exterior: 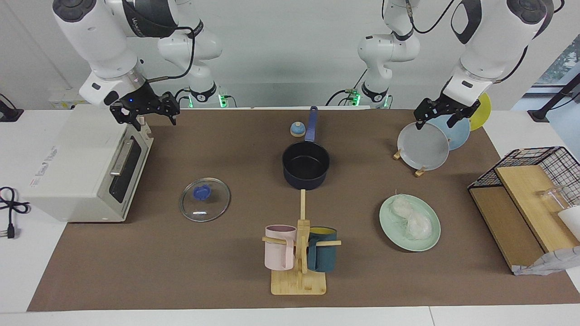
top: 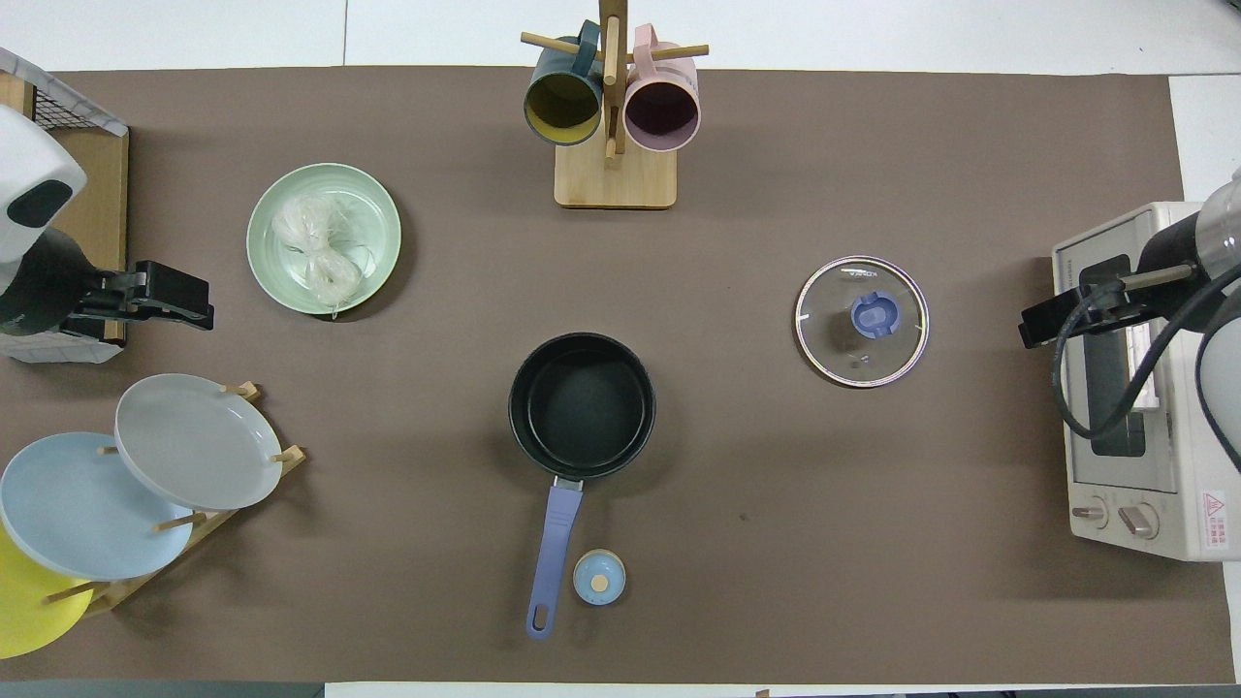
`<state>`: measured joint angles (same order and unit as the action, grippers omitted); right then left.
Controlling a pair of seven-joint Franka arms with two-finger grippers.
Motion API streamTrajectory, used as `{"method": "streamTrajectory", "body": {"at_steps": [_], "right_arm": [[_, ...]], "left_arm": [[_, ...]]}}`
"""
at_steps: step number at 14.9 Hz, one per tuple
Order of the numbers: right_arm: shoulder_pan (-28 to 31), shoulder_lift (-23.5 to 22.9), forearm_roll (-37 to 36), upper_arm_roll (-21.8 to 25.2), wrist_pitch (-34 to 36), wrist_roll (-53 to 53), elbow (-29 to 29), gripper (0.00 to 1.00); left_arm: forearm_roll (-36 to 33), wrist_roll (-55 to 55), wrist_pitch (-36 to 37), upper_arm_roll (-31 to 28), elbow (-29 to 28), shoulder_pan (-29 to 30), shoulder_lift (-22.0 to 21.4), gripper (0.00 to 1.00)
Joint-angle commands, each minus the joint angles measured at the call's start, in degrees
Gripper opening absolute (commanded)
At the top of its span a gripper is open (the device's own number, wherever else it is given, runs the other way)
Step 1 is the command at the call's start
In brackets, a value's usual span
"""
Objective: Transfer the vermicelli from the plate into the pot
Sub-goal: 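Reach the left gripper toward the vermicelli on the green plate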
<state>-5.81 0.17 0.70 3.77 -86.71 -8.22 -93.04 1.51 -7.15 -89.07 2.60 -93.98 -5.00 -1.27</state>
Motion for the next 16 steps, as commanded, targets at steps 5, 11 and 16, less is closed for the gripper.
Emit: {"method": "streamTrajectory", "body": {"at_steps": [5, 11, 16], "right_arm": [[0.3, -0.2, 0.9, 0.0, 0.9, 0.8, 0.3, 1.0], [-0.3, -1.4, 1.2, -0.2, -7.0, 0.8, -2.4, 1.0], [-2.9, -6.4, 1.4, -0.3, -19.9, 0.8, -7.6, 1.0]], "left_arm": [[-0.9, -0.8, -2.1, -0.6, -0.1, -0.4, -0.1, 1.0], [2.7, -5.0, -12.5, -0.8, 1.8, -0.9, 14.0, 1.0], [2.3, -11.2, -27.9, -0.8, 2.7, -1.0, 28.2, 1.0]]}}
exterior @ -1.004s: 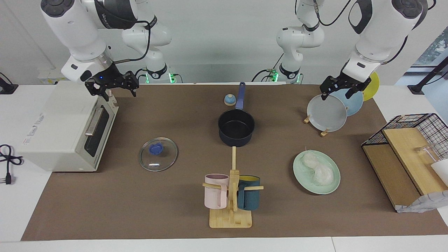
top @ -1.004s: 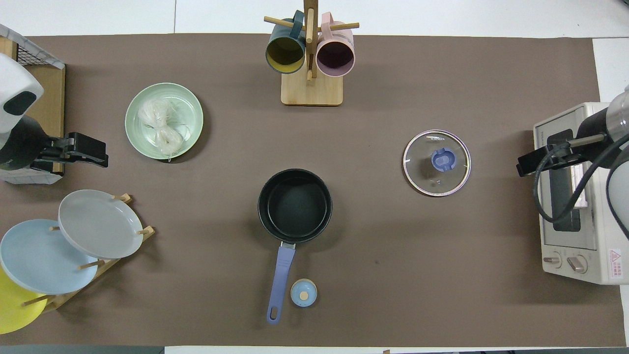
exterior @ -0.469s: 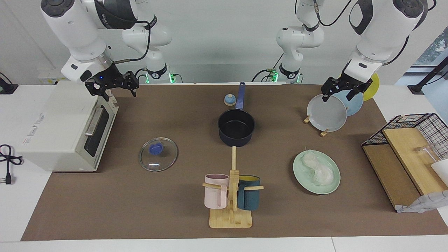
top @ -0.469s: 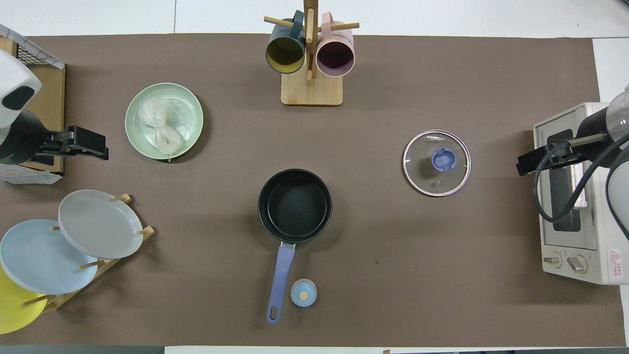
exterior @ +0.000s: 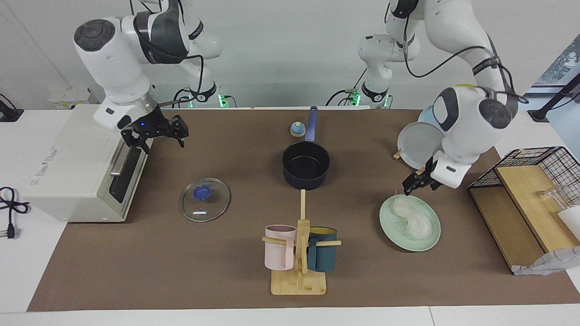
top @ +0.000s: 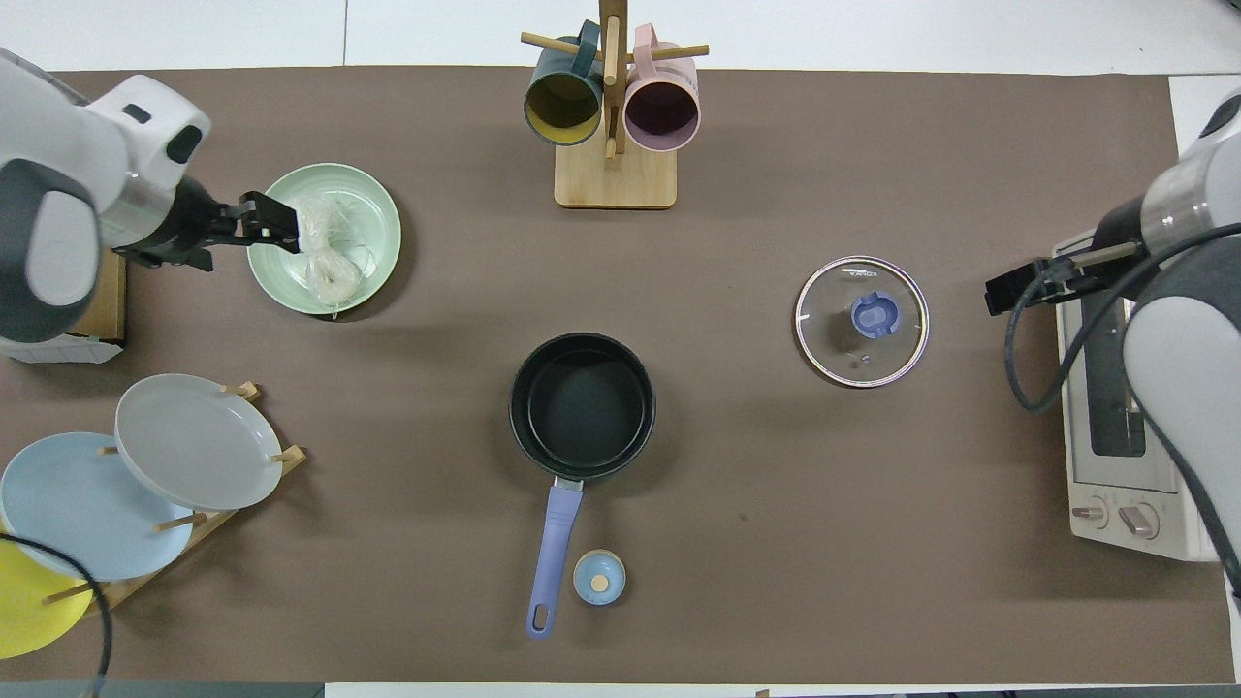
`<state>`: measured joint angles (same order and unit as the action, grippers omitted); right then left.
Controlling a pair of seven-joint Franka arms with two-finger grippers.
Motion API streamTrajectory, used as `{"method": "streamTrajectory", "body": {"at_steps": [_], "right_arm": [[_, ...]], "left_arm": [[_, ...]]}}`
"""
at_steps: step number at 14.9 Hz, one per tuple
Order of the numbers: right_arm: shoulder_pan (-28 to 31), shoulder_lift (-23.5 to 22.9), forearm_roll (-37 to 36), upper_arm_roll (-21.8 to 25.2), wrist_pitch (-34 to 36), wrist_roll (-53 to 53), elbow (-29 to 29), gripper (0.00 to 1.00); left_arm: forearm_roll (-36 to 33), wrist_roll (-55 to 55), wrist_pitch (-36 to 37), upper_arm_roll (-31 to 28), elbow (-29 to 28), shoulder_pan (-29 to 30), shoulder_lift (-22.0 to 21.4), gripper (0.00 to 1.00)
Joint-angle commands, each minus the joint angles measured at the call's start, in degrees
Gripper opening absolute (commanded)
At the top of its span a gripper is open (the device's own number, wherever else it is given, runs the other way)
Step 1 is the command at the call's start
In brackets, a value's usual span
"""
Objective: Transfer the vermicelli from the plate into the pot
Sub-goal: 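Grasp the vermicelli with the left gripper while the right gripper reaches the lid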
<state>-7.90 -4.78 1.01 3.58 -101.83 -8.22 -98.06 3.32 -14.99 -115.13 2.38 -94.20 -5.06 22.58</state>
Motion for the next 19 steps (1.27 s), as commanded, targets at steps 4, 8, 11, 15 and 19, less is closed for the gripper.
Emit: {"method": "streamTrajectory", "body": {"at_steps": [4, 8, 11, 15, 19], "right_arm": [[-1.0, -2.9, 1.1, -0.2, -18.3, 0.7, -12.2, 1.0], [-1.9, -5.1, 2.8, -0.2, -24.3, 0.5, -16.6, 1.0], [-2.3, -8.5, 4.4, -0.2, -26.3, 0.0, -16.8, 1.0], [-3.7, -10.9, 4.4, -0.2, -28.5, -3.0, -16.8, 1.0], [-3.6, -11.7, 4.3, -0.2, -29.0, -4.9, -16.5, 1.0]], "left_arm": [[-2.2, -8.5, -5.6, -0.7, 1.1, -1.0, 5.7, 1.0], [-2.8, -10.5, -8.1, -0.6, -1.2, -0.9, 5.7, 1.0], [-2.9, -10.4, -8.4, -0.6, -0.7, -0.6, 5.7, 0.3], [-2.9, -9.9, -9.8, -0.6, 0.9, -0.7, 5.9, 0.0], [-1.2, -9.4, -3.4, 0.0, 4.8, -0.6, 1.6, 0.0]]}}
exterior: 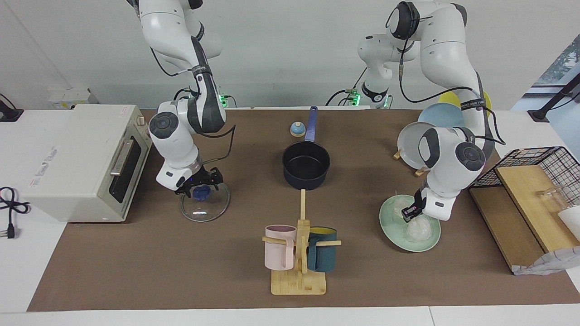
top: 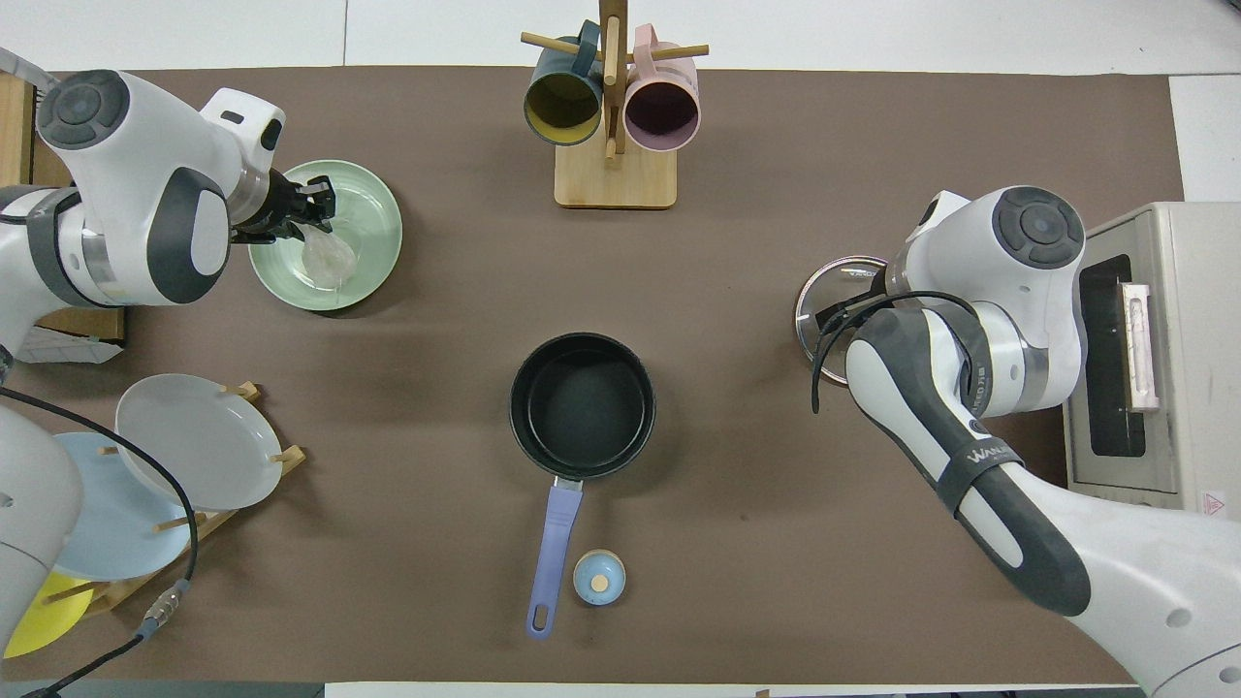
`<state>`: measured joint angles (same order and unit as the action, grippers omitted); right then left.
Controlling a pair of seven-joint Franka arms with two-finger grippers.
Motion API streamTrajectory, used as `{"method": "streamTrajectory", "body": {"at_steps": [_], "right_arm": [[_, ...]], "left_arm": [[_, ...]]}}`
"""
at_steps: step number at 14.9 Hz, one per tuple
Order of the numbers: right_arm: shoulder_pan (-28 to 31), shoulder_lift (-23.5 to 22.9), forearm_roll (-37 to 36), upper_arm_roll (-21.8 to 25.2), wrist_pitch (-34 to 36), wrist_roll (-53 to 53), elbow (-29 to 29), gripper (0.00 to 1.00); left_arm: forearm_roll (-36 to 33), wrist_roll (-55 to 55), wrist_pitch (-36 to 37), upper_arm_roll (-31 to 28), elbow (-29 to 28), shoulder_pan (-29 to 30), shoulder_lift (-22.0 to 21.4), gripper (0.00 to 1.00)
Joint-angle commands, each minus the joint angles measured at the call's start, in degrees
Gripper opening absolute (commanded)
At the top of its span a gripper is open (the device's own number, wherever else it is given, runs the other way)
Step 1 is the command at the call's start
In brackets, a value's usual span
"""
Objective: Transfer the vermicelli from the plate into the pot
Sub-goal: 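Grasp the vermicelli with the left gripper while the right gripper reaches the lid, then drop the vermicelli into the pot while the right gripper lifts the lid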
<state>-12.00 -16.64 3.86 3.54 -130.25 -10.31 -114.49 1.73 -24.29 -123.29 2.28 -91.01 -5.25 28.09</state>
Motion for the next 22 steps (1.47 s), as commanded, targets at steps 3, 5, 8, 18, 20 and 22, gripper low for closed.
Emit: {"method": "streamTrajectory", "body": {"at_steps": [3, 5, 8, 18, 20, 22], "right_arm": [[0.5, 0.1, 1.2, -0.1, -0.4, -4.5, 0.0, 0.96], [0.5, 0.1, 0.9, -0.1, -0.1, -4.7, 0.1, 0.89], [0.5, 0.1, 0.8, -0.1, 0.3, -5.8, 0.2, 0.77], [0.9, -0.5, 0.8, -0.1, 6.6, -6.7, 5.6, 0.6], [1.2, -0.3, 0.8, -0.1, 10.2, -6.8, 8.3, 0.6], [1.0, 0.6, 0.9, -0.1, 14.1, -6.7, 10.9, 0.6]], "left_arm": [[7.6, -1.0, 17.6, 0.4, 7.4, -2.3, -8.6, 0.0], [9.1, -4.2, 25.9, 0.6, 8.8, -4.9, -12.6, 0.0], [13.6, -11.6, 28.8, 2.3, 7.6, -11.1, -17.9, 0.0], [14.9, -19.4, 6.3, 2.5, -19.5, -27.7, -22.7, 0.0], [15.0, -19.3, 2.9, 2.5, -22.2, -27.6, -22.4, 0.0], [15.0, -18.9, 0.4, 2.4, -24.2, -27.5, -22.4, 0.0]]}}
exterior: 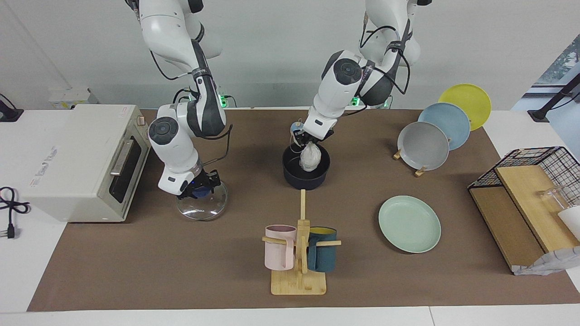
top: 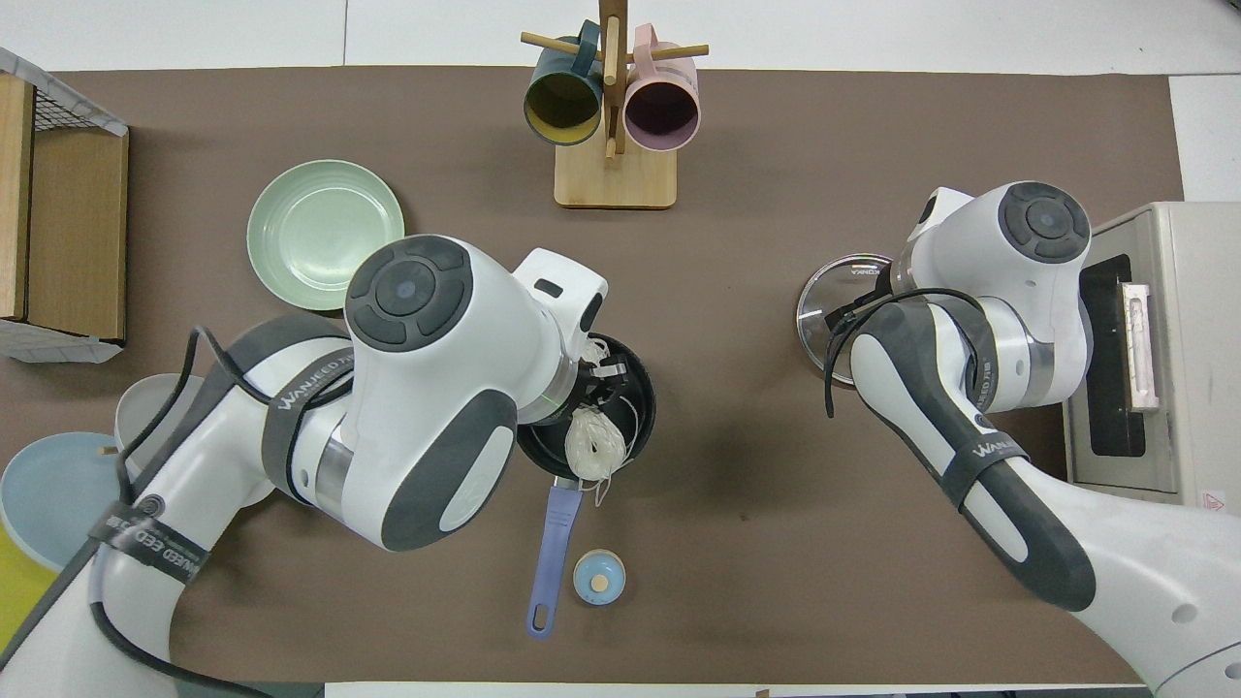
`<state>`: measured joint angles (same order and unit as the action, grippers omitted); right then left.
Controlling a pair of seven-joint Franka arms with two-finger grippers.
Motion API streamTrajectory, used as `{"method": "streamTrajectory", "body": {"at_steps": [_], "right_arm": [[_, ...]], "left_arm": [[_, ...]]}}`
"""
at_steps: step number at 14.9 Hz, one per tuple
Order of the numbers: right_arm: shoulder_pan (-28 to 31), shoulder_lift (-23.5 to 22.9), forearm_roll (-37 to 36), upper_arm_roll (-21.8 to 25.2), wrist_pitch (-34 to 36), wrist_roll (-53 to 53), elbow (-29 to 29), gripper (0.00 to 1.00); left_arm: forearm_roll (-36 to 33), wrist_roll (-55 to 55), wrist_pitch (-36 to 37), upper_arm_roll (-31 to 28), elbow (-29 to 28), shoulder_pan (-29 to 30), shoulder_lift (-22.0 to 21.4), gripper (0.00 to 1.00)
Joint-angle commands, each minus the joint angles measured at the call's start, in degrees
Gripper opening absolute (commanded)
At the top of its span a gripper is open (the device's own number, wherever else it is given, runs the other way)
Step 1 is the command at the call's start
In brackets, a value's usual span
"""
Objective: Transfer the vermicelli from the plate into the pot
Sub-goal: 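Drop the vermicelli into the pot while the right gripper lifts the lid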
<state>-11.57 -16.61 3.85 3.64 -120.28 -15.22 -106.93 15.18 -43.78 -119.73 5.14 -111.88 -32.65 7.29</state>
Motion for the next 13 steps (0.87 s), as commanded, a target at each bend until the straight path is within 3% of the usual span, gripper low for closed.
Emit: {"method": "streamTrajectory", "body": {"at_steps": [1, 5, 6, 7, 10, 13], "right_arm": [[0.6, 0.8, 1.2, -0.2, 6.3, -1.8, 5.0, 0.6], [-0.8, 1.5, 3.2, -0.5, 10.0, 0.6, 8.8, 0.6], [-1.8, 1.5, 3.5, -0.7, 10.6, 2.4, 9.8, 0.6], [-2.5, 1.4, 3.5, -0.8, 11.6, 4.0, 10.8, 0.6], [-3.8, 1.3, 3.5, -0.8, 14.4, 6.5, 13.4, 0.6], [-5.9, 1.5, 3.6, -0.9, 15.4, 10.3, 14.7, 0.6]], "left_arm": [[1.5, 0.8, -4.5, -0.5, -4.0, 0.2, -1.4, 0.0], [1.4, 1.2, -9.1, -0.5, -4.0, 0.0, 1.0, 0.0], [1.3, 3.3, -8.9, -0.6, -4.0, 0.0, 1.1, 0.84], [1.3, 6.4, -8.0, -0.6, -3.3, 0.5, 1.1, 1.0], [0.9, 7.7, 3.1, -1.4, 1.7, 2.1, -1.6, 1.0], [-0.7, 9.1, 16.1, -1.7, 11.4, 10.4, -3.5, 1.0]]}}
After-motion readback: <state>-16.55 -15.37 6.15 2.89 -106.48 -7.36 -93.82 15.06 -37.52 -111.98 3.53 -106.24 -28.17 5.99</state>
